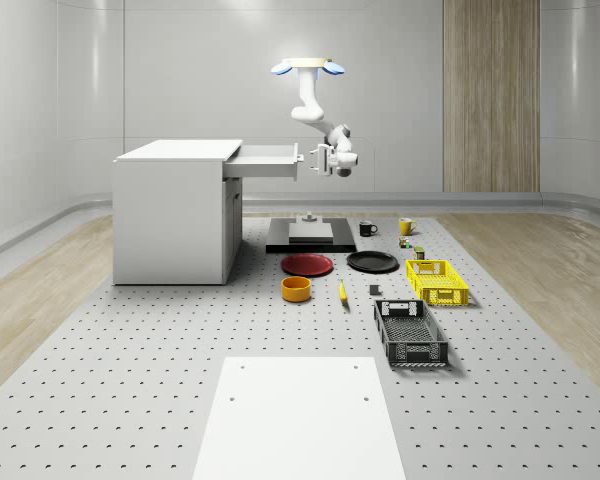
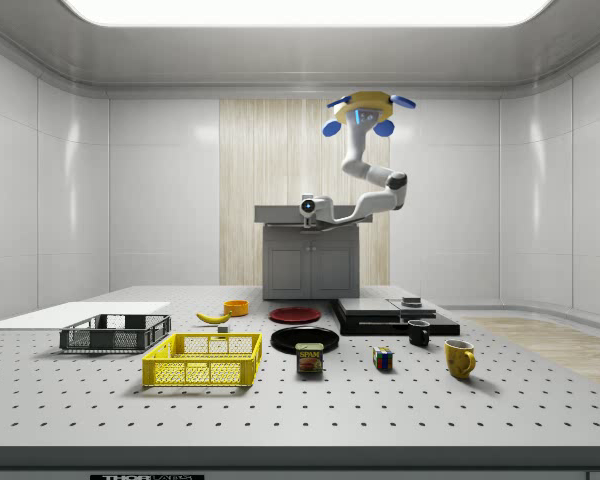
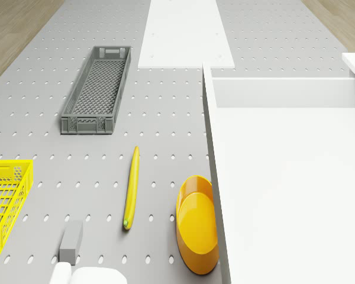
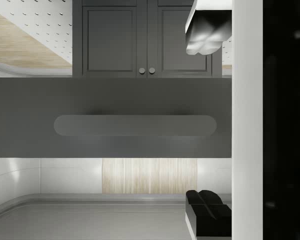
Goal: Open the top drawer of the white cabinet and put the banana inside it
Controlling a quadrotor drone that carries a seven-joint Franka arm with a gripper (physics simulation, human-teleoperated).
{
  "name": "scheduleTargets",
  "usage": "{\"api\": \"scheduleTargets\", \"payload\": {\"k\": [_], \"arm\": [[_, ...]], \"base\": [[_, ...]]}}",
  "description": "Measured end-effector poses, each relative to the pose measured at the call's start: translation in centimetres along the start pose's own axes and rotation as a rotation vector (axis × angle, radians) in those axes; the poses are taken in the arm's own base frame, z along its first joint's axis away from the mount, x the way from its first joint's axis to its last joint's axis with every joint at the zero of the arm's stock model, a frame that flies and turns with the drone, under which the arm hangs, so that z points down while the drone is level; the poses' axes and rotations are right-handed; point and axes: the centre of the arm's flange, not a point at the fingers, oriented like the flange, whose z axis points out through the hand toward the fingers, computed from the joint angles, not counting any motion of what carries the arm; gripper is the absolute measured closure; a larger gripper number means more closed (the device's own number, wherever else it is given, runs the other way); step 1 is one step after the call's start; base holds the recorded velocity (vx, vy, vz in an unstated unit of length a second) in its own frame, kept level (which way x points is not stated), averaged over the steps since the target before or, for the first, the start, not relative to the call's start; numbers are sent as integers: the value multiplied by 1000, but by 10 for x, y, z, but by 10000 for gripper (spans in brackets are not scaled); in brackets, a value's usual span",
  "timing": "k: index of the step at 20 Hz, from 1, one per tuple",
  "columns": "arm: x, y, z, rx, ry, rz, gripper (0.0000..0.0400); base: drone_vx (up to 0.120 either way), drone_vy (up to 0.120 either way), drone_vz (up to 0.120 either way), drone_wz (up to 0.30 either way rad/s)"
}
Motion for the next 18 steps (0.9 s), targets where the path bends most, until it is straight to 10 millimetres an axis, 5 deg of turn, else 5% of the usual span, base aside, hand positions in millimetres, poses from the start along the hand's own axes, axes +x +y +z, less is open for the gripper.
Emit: {"api": "scheduleTargets", "payload": {"k": [8, 13, 18], "arm": [[6, 6, -8, 102, -110, 6, 0], [53, 53, 34, 625, -635, -3, 0], [67, 67, 71, 905, -913, -3, 0]], "base": [[100, 120, 0, 0], [0, 120, 0, 0], [0, 120, 0, 0]]}}
